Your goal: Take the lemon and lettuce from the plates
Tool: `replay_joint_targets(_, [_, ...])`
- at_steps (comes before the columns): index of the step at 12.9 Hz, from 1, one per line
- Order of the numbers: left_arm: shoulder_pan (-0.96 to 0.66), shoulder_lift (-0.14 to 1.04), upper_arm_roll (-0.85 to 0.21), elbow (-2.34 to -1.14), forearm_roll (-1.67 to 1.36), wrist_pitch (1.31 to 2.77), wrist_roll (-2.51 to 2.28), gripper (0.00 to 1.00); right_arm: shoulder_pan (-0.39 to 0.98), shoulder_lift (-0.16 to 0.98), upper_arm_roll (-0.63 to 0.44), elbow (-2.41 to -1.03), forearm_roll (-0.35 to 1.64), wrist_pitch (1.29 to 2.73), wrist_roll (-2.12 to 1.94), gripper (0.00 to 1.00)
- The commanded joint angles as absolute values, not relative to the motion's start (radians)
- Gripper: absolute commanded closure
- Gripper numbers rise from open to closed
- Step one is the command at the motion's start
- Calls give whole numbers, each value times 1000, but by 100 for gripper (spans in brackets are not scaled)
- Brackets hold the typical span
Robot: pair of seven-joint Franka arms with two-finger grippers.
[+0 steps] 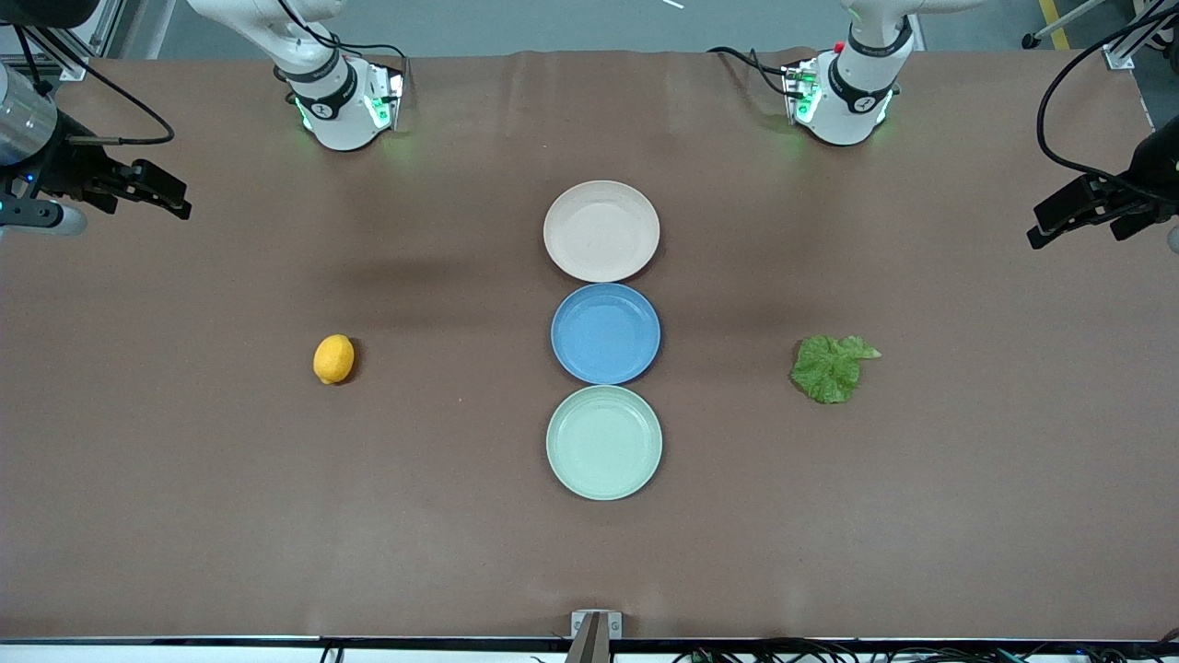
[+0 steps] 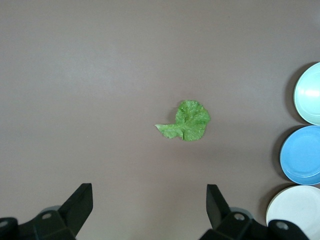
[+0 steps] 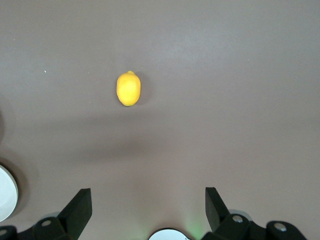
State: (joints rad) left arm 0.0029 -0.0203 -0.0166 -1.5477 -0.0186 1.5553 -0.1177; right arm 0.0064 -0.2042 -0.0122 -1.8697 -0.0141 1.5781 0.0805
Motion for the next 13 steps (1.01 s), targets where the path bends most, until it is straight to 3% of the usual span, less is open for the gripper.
replay_joint_targets(1, [2, -31, -12, -1543, -14, 1545, -104, 0, 5, -242, -3, -1908, -9, 1606, 69, 0])
replay_joint_targets(4, [3, -35, -14, -1543, -14, 1543, -103, 0, 3, -230, -5, -1879, -8, 1637, 71, 0])
replay_joint_targets(8, [0, -35, -18, -1545, -14, 1542, -103, 0, -3, -117, -11, -1747, 12, 1623, 74, 0])
replay_joint_targets(13, [0, -35, -44, -1545, -12, 1536, -104, 0, -9, -103, -12, -1743, 23, 1623, 72, 0])
